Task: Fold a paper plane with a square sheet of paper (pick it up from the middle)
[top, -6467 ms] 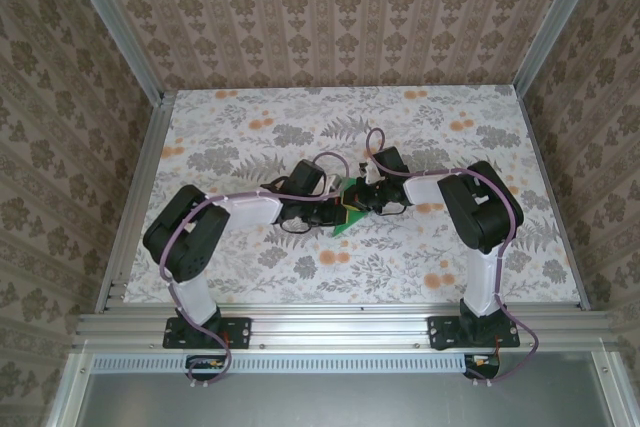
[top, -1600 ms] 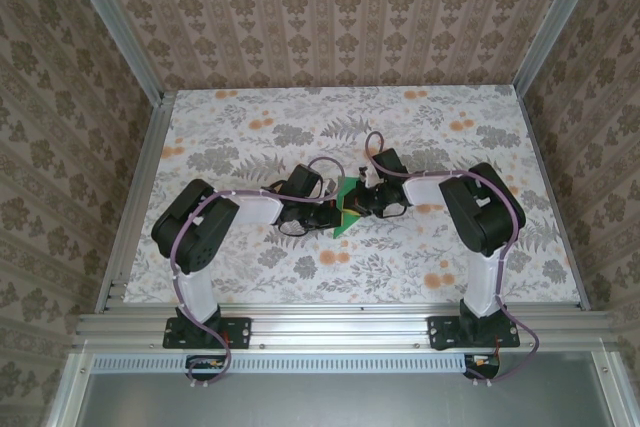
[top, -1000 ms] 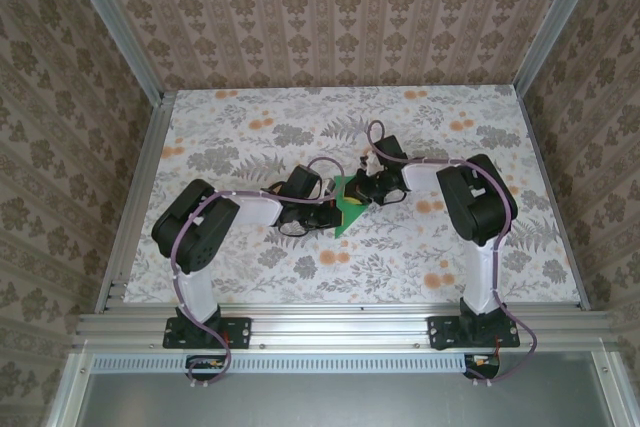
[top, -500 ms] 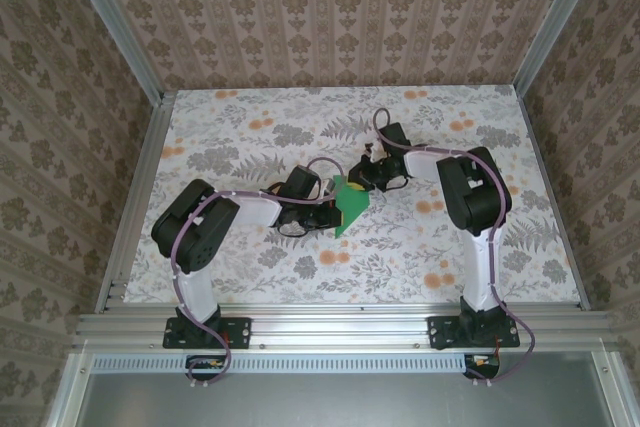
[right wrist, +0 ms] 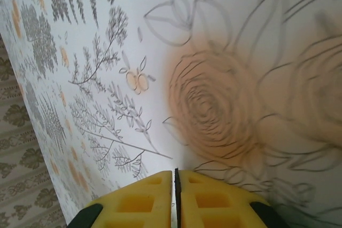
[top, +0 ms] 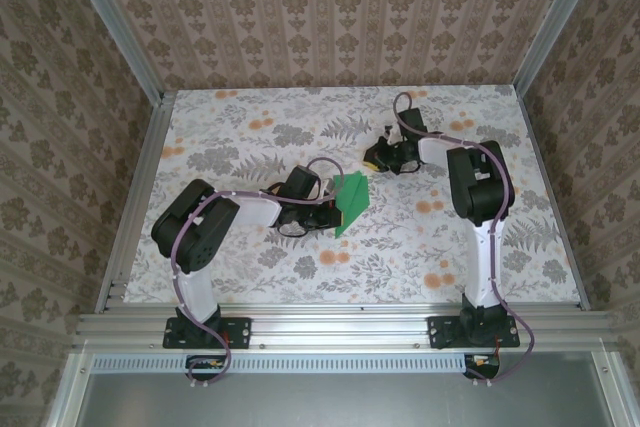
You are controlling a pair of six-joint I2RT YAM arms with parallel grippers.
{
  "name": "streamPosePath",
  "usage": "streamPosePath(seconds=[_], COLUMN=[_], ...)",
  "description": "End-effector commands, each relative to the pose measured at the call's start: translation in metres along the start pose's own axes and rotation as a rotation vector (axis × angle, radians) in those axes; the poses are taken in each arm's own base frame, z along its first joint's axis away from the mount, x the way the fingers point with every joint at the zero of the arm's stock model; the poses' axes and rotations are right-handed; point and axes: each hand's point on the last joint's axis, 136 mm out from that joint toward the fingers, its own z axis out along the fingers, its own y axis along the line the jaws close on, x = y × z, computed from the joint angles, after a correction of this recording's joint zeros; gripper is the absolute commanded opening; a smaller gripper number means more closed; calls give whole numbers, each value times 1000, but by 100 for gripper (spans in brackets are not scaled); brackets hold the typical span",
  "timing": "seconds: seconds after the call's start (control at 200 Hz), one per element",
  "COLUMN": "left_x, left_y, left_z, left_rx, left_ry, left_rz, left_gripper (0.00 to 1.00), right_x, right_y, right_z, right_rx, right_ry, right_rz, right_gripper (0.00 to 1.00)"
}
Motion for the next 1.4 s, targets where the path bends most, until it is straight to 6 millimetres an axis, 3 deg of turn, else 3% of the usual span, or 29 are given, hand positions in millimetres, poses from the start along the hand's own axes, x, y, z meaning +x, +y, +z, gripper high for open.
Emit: streamPosePath(seconds=[0.0, 0.15, 0.265, 0.38, 0.615, 0.84, 1.105, 1.235, 1.395], left_x=[83, 76, 65, 48, 22, 9, -1, -4, -7], left_y=[82, 64, 44, 19, -19, -17, -28, -25, -27], left_z=[0, -2, -12, -28, -61, -78, -70, -63, -68], left_rx=[-275, -220, -177, -143, -104, -131, -90, -103, -112], left_ry=[237, 235, 213, 160, 57, -21, -18, -11, -41], left_rz=[-181, -120, -61, -11, 49, 30, 44, 26, 19], left_gripper=[0, 0, 0, 3, 12, 13, 13, 13, 13], right_x=[-4, 13, 43, 83, 140, 150, 162, 173, 197], right_y=[21, 54, 58, 63, 56, 28, -17, -29, -30], right_z=[-22, -52, -58, -45, -6, 11, 25, 24, 9], right_rx=[-17, -111, -131, -137, -113, -37, 90, 129, 140], right_ry=[-26, -40, -12, 58, 150, 172, 210, 234, 238], right_rz=[-52, -107, -126, -154, -165, -139, -96, -85, -81], right_gripper=[12, 14, 14, 14, 13, 12, 12, 11, 11])
